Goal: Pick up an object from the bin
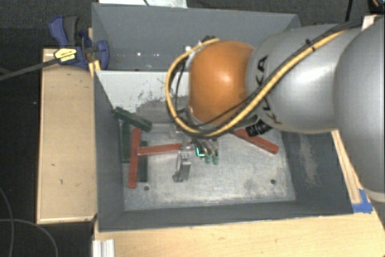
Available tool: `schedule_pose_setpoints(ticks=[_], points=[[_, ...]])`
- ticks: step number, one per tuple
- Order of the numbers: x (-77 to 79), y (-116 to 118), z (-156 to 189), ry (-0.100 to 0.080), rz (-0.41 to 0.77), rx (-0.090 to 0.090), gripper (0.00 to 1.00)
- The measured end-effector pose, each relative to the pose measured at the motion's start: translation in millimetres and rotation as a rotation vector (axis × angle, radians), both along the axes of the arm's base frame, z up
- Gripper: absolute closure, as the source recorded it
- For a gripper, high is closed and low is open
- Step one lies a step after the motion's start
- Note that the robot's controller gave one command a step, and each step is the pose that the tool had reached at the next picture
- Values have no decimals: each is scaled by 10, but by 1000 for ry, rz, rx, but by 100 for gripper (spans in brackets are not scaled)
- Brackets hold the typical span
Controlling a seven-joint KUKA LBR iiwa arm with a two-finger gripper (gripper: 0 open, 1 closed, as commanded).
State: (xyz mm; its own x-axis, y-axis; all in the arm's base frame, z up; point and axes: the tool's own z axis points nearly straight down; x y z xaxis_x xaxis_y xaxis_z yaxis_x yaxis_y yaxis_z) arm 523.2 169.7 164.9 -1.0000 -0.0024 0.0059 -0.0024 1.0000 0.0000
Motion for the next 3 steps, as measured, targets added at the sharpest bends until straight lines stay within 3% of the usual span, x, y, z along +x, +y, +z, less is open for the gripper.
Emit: schedule_pose_setpoints(ticks=[1, 2, 3], points=[[705, -209, -988, -8, 27, 0, 0], [700, -192, -942, -10, 24, 2, 100], [653, 226, -297, -14, 203, 4, 100]])
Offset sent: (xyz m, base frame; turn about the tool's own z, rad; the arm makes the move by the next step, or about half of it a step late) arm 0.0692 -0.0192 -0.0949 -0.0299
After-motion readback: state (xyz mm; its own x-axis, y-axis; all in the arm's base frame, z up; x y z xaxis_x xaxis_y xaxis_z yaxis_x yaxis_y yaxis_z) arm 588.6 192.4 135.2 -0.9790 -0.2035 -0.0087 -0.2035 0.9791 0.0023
